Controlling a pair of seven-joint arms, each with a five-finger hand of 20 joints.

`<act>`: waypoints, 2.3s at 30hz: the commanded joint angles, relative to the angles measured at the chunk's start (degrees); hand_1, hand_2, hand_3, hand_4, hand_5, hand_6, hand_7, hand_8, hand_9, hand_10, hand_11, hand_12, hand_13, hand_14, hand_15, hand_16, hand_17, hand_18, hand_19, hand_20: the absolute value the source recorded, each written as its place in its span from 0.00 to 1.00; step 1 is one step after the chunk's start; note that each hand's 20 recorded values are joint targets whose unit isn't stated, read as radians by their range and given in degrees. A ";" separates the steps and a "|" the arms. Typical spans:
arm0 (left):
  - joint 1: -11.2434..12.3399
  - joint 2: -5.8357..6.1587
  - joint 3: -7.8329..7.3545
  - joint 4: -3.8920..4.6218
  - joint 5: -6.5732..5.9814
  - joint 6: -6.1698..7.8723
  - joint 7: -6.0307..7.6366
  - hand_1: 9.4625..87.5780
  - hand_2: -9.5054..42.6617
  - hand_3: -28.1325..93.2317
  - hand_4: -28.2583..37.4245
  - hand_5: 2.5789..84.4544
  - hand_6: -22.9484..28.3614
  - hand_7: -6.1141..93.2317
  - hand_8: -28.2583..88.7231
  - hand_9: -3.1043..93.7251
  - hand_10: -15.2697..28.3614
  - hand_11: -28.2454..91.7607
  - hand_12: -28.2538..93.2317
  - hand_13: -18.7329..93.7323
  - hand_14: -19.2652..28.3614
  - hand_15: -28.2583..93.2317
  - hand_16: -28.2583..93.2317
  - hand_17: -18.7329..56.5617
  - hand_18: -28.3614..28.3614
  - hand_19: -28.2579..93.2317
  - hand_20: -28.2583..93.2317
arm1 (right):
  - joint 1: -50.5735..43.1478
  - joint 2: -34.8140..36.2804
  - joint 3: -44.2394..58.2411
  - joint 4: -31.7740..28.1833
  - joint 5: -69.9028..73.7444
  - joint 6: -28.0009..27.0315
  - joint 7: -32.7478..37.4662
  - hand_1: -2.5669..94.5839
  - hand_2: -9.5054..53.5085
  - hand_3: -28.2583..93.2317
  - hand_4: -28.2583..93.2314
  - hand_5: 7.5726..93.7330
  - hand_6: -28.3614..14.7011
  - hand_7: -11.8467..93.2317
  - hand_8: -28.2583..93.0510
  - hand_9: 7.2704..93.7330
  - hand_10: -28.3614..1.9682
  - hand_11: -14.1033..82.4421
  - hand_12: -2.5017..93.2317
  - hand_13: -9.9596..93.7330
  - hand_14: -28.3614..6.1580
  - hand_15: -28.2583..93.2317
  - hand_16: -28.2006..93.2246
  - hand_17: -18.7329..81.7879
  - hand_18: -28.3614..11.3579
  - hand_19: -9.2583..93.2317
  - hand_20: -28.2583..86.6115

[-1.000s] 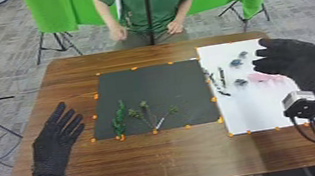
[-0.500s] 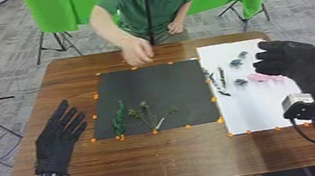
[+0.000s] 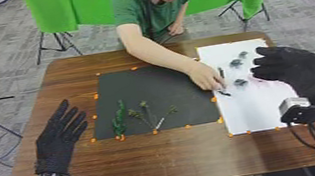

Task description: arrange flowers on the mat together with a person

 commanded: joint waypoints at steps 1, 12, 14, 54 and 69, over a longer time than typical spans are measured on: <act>0.14 -0.33 0.43 0.87 -0.62 -0.02 -0.95 0.21 0.17 0.81 0.02 0.34 0.48 0.22 0.17 0.29 0.61 0.36 0.36 0.38 0.69 0.40 0.25 0.13 0.88 0.58 0.29 | 0.75 -2.66 -2.49 0.88 -2.38 0.21 0.68 0.19 0.29 0.92 0.04 0.45 0.49 0.28 0.16 0.45 0.38 0.34 0.26 0.48 0.37 0.49 0.39 0.30 0.13 0.58 0.48; 0.07 -0.62 0.55 0.72 -0.62 -1.05 -0.99 0.21 0.17 0.81 0.02 0.34 0.48 0.22 0.17 0.29 0.61 0.36 0.36 0.38 0.69 0.39 0.25 0.13 0.88 0.58 0.29 | 2.23 -3.35 -3.75 2.17 -2.80 -1.44 0.40 0.18 0.29 0.92 0.04 0.45 0.49 0.28 0.16 0.46 0.38 0.34 0.26 0.48 0.37 0.50 0.39 0.30 0.13 0.58 0.48; -1.14 -0.30 0.72 0.88 -0.21 -1.45 -0.86 0.21 0.17 0.81 0.02 0.34 0.48 0.22 0.17 0.30 0.61 0.36 0.36 0.38 0.69 0.39 0.25 0.13 0.88 0.58 0.29 | 3.50 -3.47 -4.45 2.76 -2.61 -0.73 -0.38 0.17 0.30 0.91 0.03 0.45 0.49 0.28 0.16 0.46 0.38 0.35 0.26 0.48 0.37 0.50 0.39 0.30 0.13 0.58 0.48; 0.21 0.35 0.61 1.04 -1.02 -1.36 -1.74 0.20 0.18 0.81 0.01 0.34 0.48 0.21 0.17 0.30 0.60 0.36 0.36 0.38 0.69 0.39 0.25 0.13 0.88 0.58 0.29 | 5.17 -2.78 -6.74 4.06 -4.07 -2.07 0.80 0.18 0.29 0.91 0.04 0.46 0.49 0.29 0.16 0.46 0.38 0.35 0.27 0.50 0.37 0.51 0.39 0.30 0.13 0.58 0.48; 0.52 0.76 0.07 0.99 0.21 -1.42 -2.26 0.21 0.15 0.81 0.03 0.33 0.48 0.21 0.17 0.30 0.60 0.36 0.36 0.38 0.69 0.39 0.25 0.13 0.88 0.58 0.29 | 14.79 9.75 -15.64 11.33 -54.37 6.31 -10.73 0.37 0.00 0.87 0.00 0.53 0.60 0.36 0.12 0.56 0.55 0.45 0.26 0.65 0.57 0.65 0.37 0.39 0.24 0.70 0.52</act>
